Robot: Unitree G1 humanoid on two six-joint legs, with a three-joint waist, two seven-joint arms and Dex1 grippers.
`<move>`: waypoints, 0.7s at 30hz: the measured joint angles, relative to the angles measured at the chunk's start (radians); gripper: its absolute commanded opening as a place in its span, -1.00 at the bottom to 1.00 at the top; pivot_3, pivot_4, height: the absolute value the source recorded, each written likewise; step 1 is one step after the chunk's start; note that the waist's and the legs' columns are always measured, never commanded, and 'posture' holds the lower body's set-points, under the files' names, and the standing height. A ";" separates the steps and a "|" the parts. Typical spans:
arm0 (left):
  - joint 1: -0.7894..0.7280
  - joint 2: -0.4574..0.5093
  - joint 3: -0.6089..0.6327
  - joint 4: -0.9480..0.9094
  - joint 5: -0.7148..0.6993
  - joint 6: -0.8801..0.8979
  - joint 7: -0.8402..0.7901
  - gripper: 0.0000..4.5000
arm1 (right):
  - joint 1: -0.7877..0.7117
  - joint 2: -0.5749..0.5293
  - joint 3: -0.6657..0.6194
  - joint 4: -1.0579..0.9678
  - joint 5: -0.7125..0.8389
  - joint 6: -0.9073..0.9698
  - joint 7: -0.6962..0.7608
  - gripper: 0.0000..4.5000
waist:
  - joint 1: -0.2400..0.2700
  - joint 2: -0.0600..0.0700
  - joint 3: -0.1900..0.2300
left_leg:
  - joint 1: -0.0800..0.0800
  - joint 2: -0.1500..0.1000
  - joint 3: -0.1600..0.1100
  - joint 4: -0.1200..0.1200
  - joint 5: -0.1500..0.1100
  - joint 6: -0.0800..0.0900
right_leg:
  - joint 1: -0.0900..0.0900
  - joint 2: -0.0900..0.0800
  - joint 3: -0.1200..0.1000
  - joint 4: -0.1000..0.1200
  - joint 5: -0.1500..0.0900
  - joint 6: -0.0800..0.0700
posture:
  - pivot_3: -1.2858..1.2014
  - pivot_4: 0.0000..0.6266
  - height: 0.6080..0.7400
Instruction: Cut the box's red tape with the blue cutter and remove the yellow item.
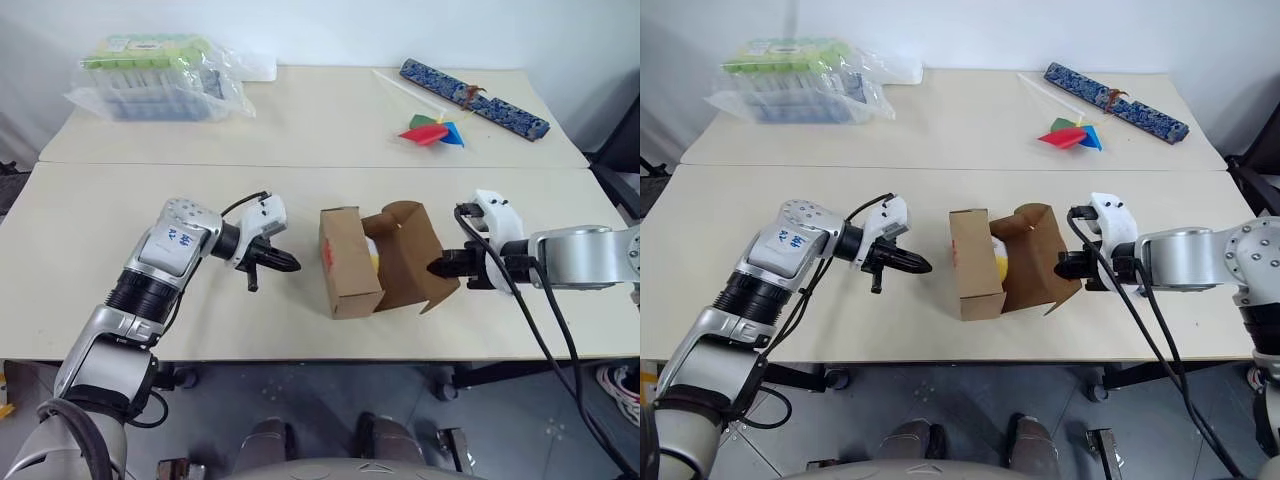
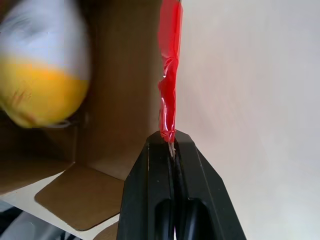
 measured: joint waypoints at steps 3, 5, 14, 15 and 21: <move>-0.071 0.002 0.062 -0.003 -0.051 0.037 -0.019 -1.00 | -0.019 0.000 0.000 -0.008 0.000 0.000 0.002 -1.00 | 0.000 0.000 0.000 | 0.000 0.000 0.000 0.000 0.000 0.000 | 0.000 0.000 0.000 0.000 0.000 0.000 | 0.03 -0.52 1.00; -0.104 0.004 0.098 -0.024 -0.095 0.070 -0.046 -1.00 | -0.025 0.000 0.000 -0.018 0.000 0.000 0.007 -1.00 | 0.001 0.000 0.000 | 0.000 0.000 0.000 0.000 0.000 0.000 | 0.000 0.000 0.000 0.000 0.000 0.000 | 0.03 -0.52 1.00; -0.199 -0.015 0.019 -0.094 -0.125 0.104 -0.121 -1.00 | -0.033 0.000 0.008 -0.020 0.000 0.001 0.011 -1.00 | 0.000 0.000 0.000 | 0.000 -0.001 0.001 0.000 0.000 0.000 | 0.000 0.000 0.000 0.000 0.000 0.000 | 0.03 -0.52 1.00; -0.209 -0.016 -0.001 -0.088 -0.114 0.089 -0.125 -1.00 | -0.034 0.000 0.009 -0.020 -0.001 0.001 0.012 -1.00 | 0.000 0.000 0.000 | 0.000 -0.001 0.001 0.000 0.000 0.000 | 0.000 0.000 0.000 0.000 0.000 0.000 | 0.03 -0.52 1.00; -0.238 -0.058 -0.096 -0.016 -0.044 0.001 -0.164 -1.00 | -0.050 0.002 0.018 -0.023 -0.001 0.000 0.012 -1.00 | 0.001 0.000 0.000 | 0.000 -0.001 0.000 0.000 0.000 0.000 | 0.000 0.000 0.000 0.000 0.000 0.000 | 0.03 -0.52 1.00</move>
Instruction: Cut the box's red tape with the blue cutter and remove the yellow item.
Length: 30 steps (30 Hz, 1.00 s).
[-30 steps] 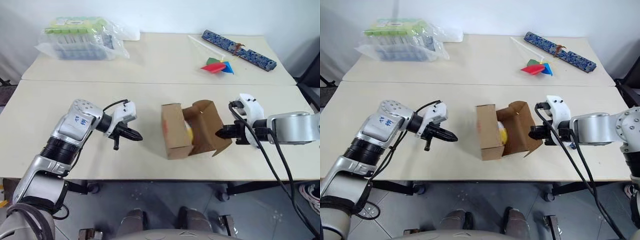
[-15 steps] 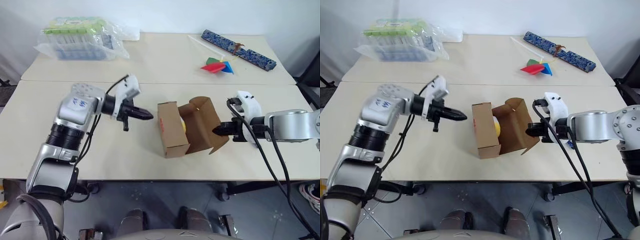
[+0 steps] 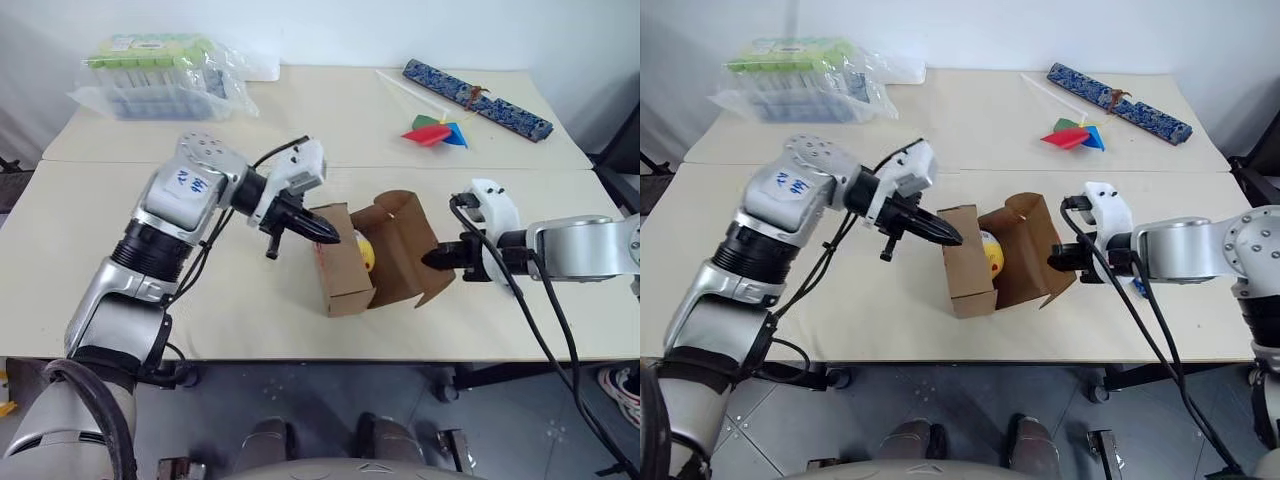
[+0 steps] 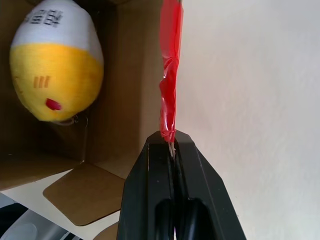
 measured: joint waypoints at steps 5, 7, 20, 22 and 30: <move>-0.009 -0.018 -0.027 0.072 0.054 -0.101 -0.025 -1.00 | 0.003 0.000 0.000 -0.016 -0.006 -0.003 0.000 -1.00 | 0.000 0.000 0.000 | 0.000 0.000 0.000 0.000 0.000 0.000 | 0.000 0.000 0.000 0.000 0.000 0.000 | 0.03 -0.52 1.00; -0.015 -0.013 -0.039 0.079 0.078 -0.145 -0.037 -1.00 | 0.010 0.000 0.000 -0.031 -0.008 -0.006 0.001 -1.00 | 0.000 0.000 0.000 | 0.000 0.000 0.000 0.000 0.000 0.000 | 0.000 0.000 0.000 0.000 0.000 0.000 | 0.03 -0.52 1.00; 0.092 0.131 -0.024 -0.048 0.122 -0.150 -0.055 -1.00 | 0.032 -0.035 -0.004 -0.082 -0.007 -0.027 0.041 -1.00 | 0.005 0.003 -0.002 | 0.004 0.001 -0.001 0.004 0.000 0.000 | 0.005 0.000 0.001 0.002 0.000 0.000 | 0.03 -0.52 1.00; 0.128 0.147 -0.025 -0.059 0.157 -0.125 -0.036 -1.00 | 0.032 -0.037 -0.004 -0.085 -0.008 -0.026 0.049 -1.00 | 0.009 0.004 -0.002 | 0.004 0.001 -0.001 0.004 0.000 0.001 | 0.005 -0.001 0.002 0.002 0.000 0.000 | 0.03 -0.52 1.00; 0.229 0.075 -0.054 -0.053 0.196 -0.056 0.067 -1.00 | 0.032 -0.033 0.000 -0.084 -0.009 -0.024 0.055 -1.00 | 0.001 0.000 0.000 | -0.002 0.000 -0.001 0.005 0.000 0.001 | 0.000 -0.001 0.000 0.002 0.000 0.000 | 0.03 -0.52 1.00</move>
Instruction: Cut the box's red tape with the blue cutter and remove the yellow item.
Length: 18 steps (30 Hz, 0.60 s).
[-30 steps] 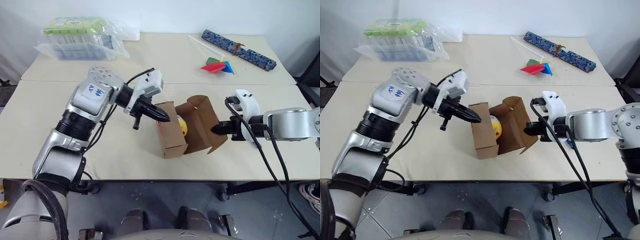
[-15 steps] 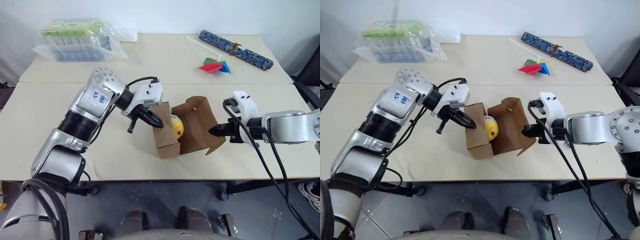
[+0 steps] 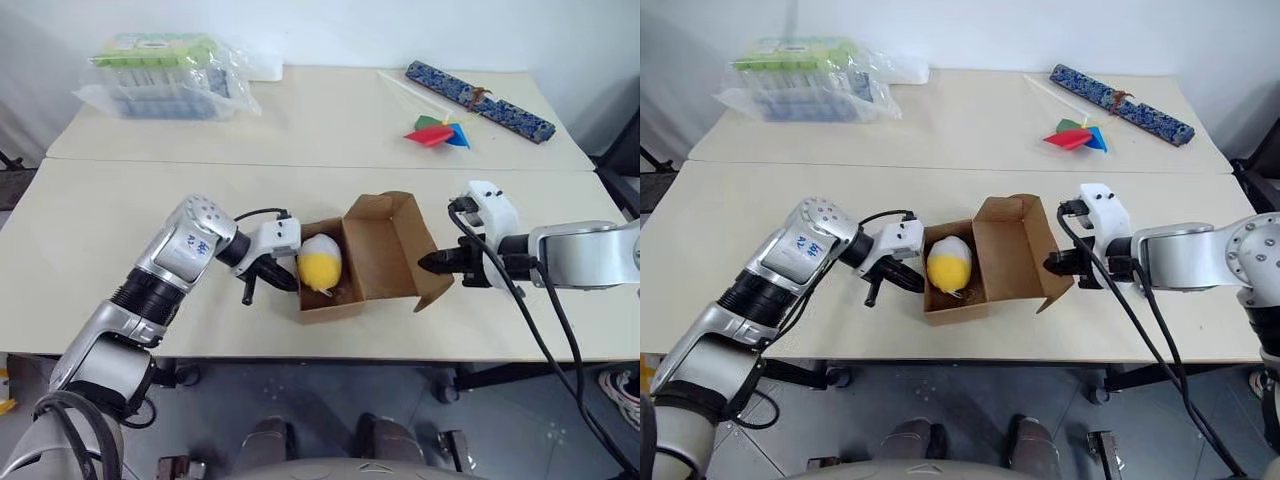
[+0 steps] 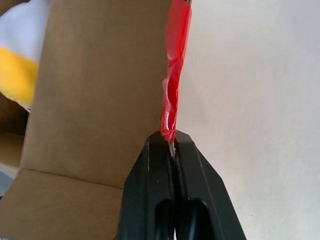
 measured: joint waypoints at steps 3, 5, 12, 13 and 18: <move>-0.003 -0.029 0.007 0.025 0.000 0.001 0.030 -1.00 | 0.000 0.023 0.003 0.003 0.000 -0.001 0.000 -1.00 | -0.001 0.000 0.000 | 0.001 0.000 0.000 0.000 0.000 0.000 | 0.000 0.000 0.000 0.000 0.000 0.000 | 0.03 -0.52 1.00; -0.003 -0.041 0.007 0.032 0.000 0.001 0.045 -1.00 | 0.000 0.037 0.012 0.004 0.000 -0.001 -0.004 -1.00 | -0.001 0.000 0.000 | 0.001 0.000 0.001 0.000 0.000 0.000 | 0.000 0.000 0.000 0.000 0.000 0.000 | 0.03 -0.52 1.00; -0.003 -0.049 0.010 0.034 0.000 0.001 0.055 -1.00 | 0.041 0.073 0.034 -0.011 -0.091 -0.024 -0.025 -1.00 | 0.000 0.000 0.000 | 0.001 0.000 0.001 0.000 0.000 0.000 | 0.000 0.000 0.000 0.000 0.000 0.000 | 0.03 -0.52 1.00; -0.003 -0.049 0.010 0.034 0.000 0.002 0.055 -1.00 | 0.047 0.076 0.034 -0.016 -0.121 -0.023 -0.017 -1.00 | 0.000 0.000 0.000 | 0.001 0.000 0.001 0.000 0.000 0.000 | 0.000 0.000 0.000 0.000 0.000 0.000 | 0.03 -0.52 1.00; -0.003 -0.046 0.010 0.032 0.000 0.002 0.047 -1.00 | 0.077 0.088 0.030 -0.037 -0.263 0.002 0.070 -0.57 | -0.001 0.000 0.000 | 0.001 0.000 0.001 0.000 0.000 0.000 | 0.000 0.000 0.000 0.000 0.000 0.000 | 0.03 -0.52 1.00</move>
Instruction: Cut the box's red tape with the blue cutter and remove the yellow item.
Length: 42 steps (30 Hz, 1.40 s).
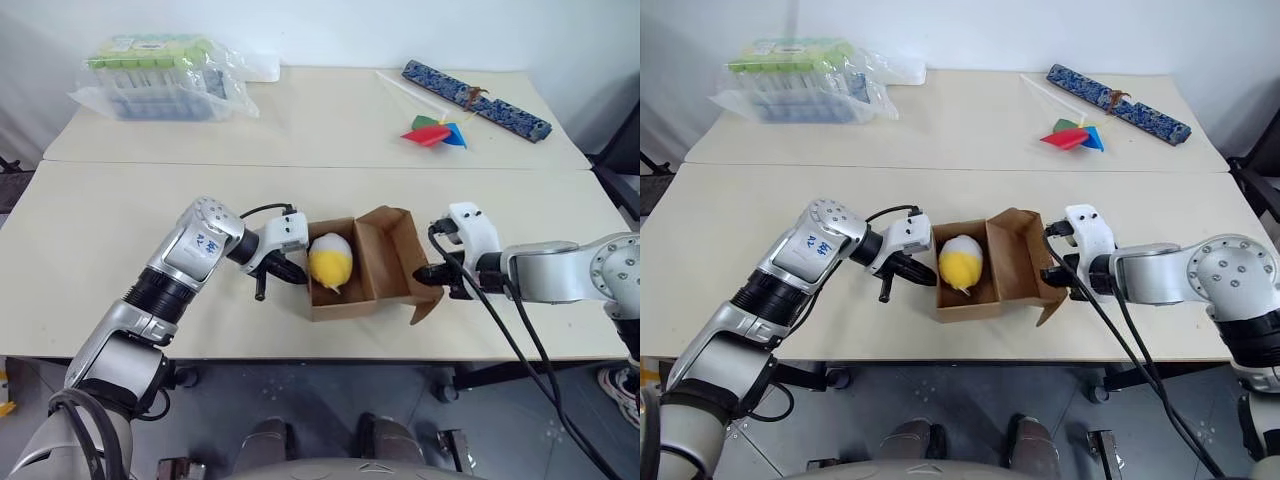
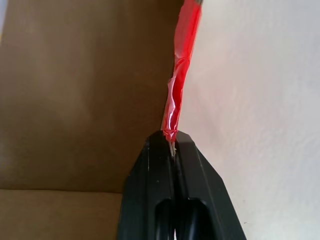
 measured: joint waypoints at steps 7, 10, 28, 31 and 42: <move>0.000 0.015 0.000 0.001 0.003 -0.008 -0.011 -1.00 | -0.003 0.000 -0.030 -0.045 -0.217 0.041 0.191 0.51 | 0.000 0.000 0.000 | 0.000 0.000 0.000 0.000 0.000 0.000 | 0.000 0.000 0.000 0.000 0.000 0.000 | 0.03 -0.52 1.00; -0.003 0.015 0.000 0.011 0.006 -0.014 -0.011 -1.00 | -0.008 -0.002 -0.042 -0.077 -0.304 0.040 0.281 0.95 | 0.001 0.000 0.000 | 0.000 0.000 0.000 0.000 0.000 0.000 | 0.000 0.000 0.000 0.000 0.000 0.000 | 0.03 -0.52 1.00; -0.024 0.056 0.012 0.074 0.021 -0.042 -0.026 -0.83 | 0.008 -0.189 -0.180 -0.123 -0.789 -0.162 0.941 1.00 | -0.001 0.000 0.000 | 0.001 0.000 0.001 0.000 0.000 0.000 | 0.000 0.000 0.000 0.000 0.000 0.000 | 0.03 -0.52 1.00; -0.049 0.108 0.064 0.087 0.004 0.000 -0.027 -0.50 | 0.034 -0.207 -0.255 -0.138 -0.781 -0.173 1.035 1.00 | -0.001 0.000 0.000 | 0.000 0.000 0.000 0.000 0.000 0.000 | 0.000 0.001 0.000 0.001 0.000 0.000 | 0.03 -0.52 1.00; -0.264 0.082 0.141 0.089 -0.047 0.000 -0.094 0.92 | 0.148 -0.134 -0.351 -0.275 -0.784 -0.303 1.215 1.00 | 0.012 0.000 0.000 | 0.001 -0.001 0.000 0.001 0.000 0.000 | 0.002 0.000 0.000 0.000 0.000 0.000 | 0.03 -0.52 1.00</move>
